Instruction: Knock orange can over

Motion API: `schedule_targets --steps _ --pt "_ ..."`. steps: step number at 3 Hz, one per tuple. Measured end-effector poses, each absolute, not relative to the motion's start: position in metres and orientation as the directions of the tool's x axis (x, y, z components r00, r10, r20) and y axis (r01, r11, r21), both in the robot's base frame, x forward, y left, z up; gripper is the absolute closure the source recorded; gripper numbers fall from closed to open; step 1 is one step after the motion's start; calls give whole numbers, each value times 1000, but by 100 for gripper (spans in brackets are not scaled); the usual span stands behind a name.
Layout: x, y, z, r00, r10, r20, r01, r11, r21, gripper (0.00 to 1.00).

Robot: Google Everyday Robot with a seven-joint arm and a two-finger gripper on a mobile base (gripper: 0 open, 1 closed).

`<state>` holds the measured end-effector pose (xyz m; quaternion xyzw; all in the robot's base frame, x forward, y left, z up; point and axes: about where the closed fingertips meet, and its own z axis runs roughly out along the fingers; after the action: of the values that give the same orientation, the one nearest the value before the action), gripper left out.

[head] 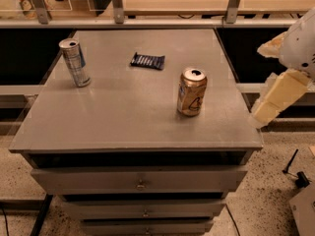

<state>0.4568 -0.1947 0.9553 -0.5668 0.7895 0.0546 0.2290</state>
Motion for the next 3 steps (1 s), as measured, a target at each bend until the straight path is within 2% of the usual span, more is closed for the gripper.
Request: schedule_targets --steps 2,3 --pt "483 -154 923 -218 -700 -681 -915 389 -108 0" --pt "495 -144 914 -194 -631 -751 -898 422 -122 0"
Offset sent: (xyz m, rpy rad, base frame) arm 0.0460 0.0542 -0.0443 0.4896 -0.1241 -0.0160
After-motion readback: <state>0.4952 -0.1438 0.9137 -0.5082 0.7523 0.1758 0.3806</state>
